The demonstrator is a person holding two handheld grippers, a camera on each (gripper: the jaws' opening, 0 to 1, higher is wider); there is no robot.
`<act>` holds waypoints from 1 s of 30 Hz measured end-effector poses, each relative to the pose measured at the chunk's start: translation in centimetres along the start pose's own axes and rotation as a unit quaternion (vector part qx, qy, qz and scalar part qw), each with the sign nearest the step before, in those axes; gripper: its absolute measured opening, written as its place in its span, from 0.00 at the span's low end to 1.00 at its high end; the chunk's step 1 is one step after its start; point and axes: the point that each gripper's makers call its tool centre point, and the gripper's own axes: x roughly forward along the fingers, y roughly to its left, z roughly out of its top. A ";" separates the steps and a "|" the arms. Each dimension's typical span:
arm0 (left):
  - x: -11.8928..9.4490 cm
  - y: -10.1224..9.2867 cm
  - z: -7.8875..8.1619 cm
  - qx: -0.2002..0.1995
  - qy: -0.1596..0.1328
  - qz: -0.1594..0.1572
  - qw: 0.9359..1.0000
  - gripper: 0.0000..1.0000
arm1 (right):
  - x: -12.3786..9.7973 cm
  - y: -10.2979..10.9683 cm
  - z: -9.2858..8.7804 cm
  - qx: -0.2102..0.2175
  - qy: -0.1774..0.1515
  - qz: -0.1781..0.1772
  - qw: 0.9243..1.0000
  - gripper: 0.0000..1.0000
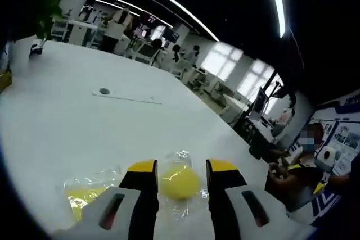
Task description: Compare the silicone blocks by pressing each to a similar depth, holding the contact briefly, and releasing to observe deformation and rebound differences across the visible hardness samples.
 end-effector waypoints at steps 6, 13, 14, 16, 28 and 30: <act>-5.4 0.8 -0.8 0.071 0.031 0.021 0.997 0.43 | 1.6 0.5 0.5 -0.016 0.000 0.018 1.000 0.64; -9.0 -1.2 0.8 0.145 0.003 -0.006 0.989 0.58 | 3.4 0.8 1.4 -0.028 0.004 0.037 0.999 0.67; -9.7 -1.7 0.4 0.156 0.006 -0.017 0.988 0.60 | 3.6 0.9 1.6 -0.032 0.004 0.040 0.999 0.68; -10.6 -2.3 0.0 0.161 0.008 -0.028 0.987 0.65 | 3.7 0.9 1.7 -0.043 0.004 0.046 0.998 0.73; -16.2 -2.7 -3.3 0.243 0.024 -0.057 0.968 0.99 | 4.5 1.6 1.7 -0.046 -0.005 0.051 0.998 0.94; -16.7 -2.3 -3.9 0.241 0.034 -0.059 0.968 0.99 | 4.7 1.8 1.5 -0.041 -0.004 0.054 0.998 0.96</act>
